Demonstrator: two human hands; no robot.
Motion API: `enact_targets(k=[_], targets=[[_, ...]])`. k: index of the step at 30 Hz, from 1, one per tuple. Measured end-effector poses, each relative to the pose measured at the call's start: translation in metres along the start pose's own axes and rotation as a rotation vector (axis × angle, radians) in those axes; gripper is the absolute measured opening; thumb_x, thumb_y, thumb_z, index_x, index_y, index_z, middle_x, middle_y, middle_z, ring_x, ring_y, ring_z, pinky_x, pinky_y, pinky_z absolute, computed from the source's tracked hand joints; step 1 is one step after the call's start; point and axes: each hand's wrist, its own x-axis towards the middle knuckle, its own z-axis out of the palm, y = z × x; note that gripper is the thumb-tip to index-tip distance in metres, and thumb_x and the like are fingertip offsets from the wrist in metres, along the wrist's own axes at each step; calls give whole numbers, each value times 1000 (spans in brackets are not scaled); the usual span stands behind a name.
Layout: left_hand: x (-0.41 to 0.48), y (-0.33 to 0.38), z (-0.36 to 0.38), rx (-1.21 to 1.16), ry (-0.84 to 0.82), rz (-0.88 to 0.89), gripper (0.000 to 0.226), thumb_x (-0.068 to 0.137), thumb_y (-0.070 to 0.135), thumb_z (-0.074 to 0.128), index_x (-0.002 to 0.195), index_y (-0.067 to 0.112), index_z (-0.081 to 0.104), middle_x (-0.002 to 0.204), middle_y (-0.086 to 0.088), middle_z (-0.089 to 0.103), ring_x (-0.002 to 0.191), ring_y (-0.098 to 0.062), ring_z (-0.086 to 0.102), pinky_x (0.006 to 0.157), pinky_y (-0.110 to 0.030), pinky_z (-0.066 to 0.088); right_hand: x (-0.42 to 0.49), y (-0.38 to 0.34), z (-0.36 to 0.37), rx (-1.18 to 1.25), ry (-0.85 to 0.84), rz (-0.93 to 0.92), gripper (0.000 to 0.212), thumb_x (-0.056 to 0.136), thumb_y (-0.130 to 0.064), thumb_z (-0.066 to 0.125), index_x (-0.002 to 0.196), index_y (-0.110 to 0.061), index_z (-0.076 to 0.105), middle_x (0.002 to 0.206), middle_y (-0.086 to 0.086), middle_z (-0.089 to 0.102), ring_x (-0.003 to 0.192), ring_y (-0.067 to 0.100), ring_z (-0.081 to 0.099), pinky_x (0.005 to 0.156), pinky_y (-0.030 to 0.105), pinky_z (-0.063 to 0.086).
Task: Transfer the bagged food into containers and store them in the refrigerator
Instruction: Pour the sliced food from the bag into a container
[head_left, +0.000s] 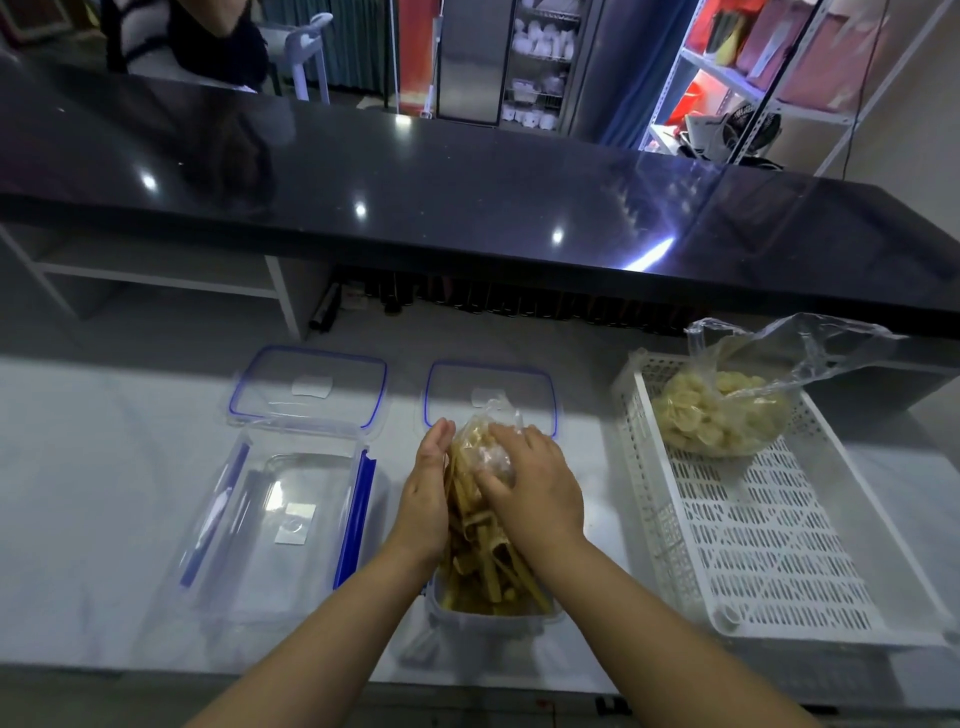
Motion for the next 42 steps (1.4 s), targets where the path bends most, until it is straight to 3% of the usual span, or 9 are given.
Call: enact_targets(k=[3, 7, 12, 18, 26, 30, 33, 39, 42], targets=[[-1, 2, 1, -22, -25, -55, 38, 96, 50, 24, 123, 45, 51, 126, 19, 55, 114, 1, 52, 93, -21, 43, -6, -6, 3, -15, -35, -36, 44, 87, -48, 49, 130, -36, 47, 125, -8, 54, 118, 13, 45, 90, 29, 42], [-4, 8, 4, 0, -117, -79, 48, 94, 54, 19, 80, 60, 65, 81, 32, 68, 81, 11, 64, 61, -7, 48, -29, -4, 2, -90, -54, -59, 44, 83, -51, 43, 123, -34, 52, 128, -7, 55, 116, 17, 47, 92, 33, 39], [-2, 3, 0, 9, -28, -58, 43, 95, 52, 15, 132, 46, 37, 107, 36, 58, 93, 16, 57, 73, -6, 44, -36, 1, -1, -104, -35, -26, 43, 80, -46, 51, 120, -33, 54, 121, -7, 57, 111, 16, 46, 90, 32, 39], [-4, 5, -1, -8, -26, -45, 54, 95, 52, 14, 142, 32, 31, 148, 9, 34, 133, -9, 35, 112, -37, 29, -7, -5, 1, -53, 23, 3, 41, 83, -46, 55, 121, -30, 53, 119, -4, 56, 111, 16, 45, 91, 27, 39], [-6, 1, -3, -30, -61, -59, 51, 97, 49, 14, 141, 33, 32, 138, 8, 43, 121, -7, 46, 94, -22, 40, -10, -11, 9, 147, -77, -21, 41, 89, -41, 52, 128, -30, 51, 127, -7, 53, 121, 14, 42, 100, 29, 35], [-5, 0, -3, -46, -44, -61, 50, 97, 48, 16, 141, 31, 33, 134, 7, 48, 115, -2, 51, 93, -23, 43, -16, -8, -6, 437, -43, 80, 15, 87, -35, 60, 95, -47, 61, 106, -30, 56, 109, 0, 50, 92, 21, 40], [-6, 3, -1, -12, -46, -86, 49, 96, 50, 17, 139, 34, 36, 127, 11, 53, 115, -5, 52, 96, -27, 44, -14, -10, -20, 674, -26, 180, 16, 88, -30, 61, 84, -45, 64, 92, -19, 66, 94, 2, 61, 81, 23, 52], [-10, 17, 3, 51, -80, -105, 36, 88, 60, 23, 88, 62, 59, 81, 33, 67, 79, 14, 62, 60, -8, 48, -7, -16, -38, 905, -29, 234, 12, 89, -29, 61, 88, -21, 69, 85, -1, 72, 79, 13, 69, 71, 29, 59], [-9, 21, 5, 63, -108, -99, 38, 81, 66, 25, 92, 61, 61, 93, 24, 70, 90, 6, 64, 73, -15, 52, -3, -20, -45, 959, -25, 217, 10, 90, -27, 61, 90, -24, 70, 87, -3, 73, 81, 12, 70, 71, 27, 58]])
